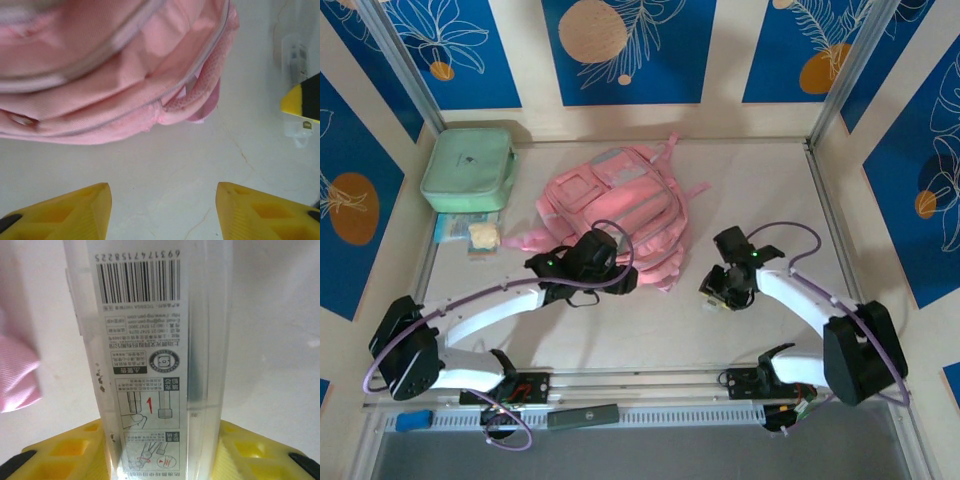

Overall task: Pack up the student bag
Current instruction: Pick up the loose stationery from the bottom-center of the table, then move the student bag to the top-center of the table.

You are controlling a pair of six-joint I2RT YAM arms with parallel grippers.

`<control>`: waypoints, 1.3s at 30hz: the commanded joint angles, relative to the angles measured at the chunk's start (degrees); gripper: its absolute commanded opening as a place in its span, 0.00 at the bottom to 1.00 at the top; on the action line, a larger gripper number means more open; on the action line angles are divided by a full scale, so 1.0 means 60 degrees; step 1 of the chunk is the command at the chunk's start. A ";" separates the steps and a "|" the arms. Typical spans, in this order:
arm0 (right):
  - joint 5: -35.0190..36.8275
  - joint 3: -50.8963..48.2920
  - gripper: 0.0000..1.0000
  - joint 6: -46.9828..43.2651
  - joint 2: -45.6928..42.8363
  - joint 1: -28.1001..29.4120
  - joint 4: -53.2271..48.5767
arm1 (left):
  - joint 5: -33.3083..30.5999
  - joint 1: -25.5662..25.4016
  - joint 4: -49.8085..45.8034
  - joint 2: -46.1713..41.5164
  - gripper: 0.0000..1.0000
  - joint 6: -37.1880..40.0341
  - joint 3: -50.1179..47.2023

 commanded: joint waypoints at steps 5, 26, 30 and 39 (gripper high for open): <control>-0.2487 0.0972 0.44 -0.1819 -0.1061 -0.0919 -0.0672 | -0.1612 0.0302 -0.0922 -0.0221 0.61 0.3152 0.1413; -0.3115 0.2167 0.43 -0.1727 -0.0446 -0.1052 -0.0824 | -0.1870 0.1412 -0.0653 0.4280 0.76 0.7349 0.4486; -0.3081 0.2212 0.43 -0.1729 -0.0397 -0.1081 -0.0866 | -0.1218 0.1801 -0.0781 0.4400 0.75 0.7409 0.4538; -0.3244 0.2475 0.43 -0.1882 -0.0076 -0.1138 -0.0842 | -0.0203 0.2695 -0.0957 0.4181 0.73 0.7654 0.4505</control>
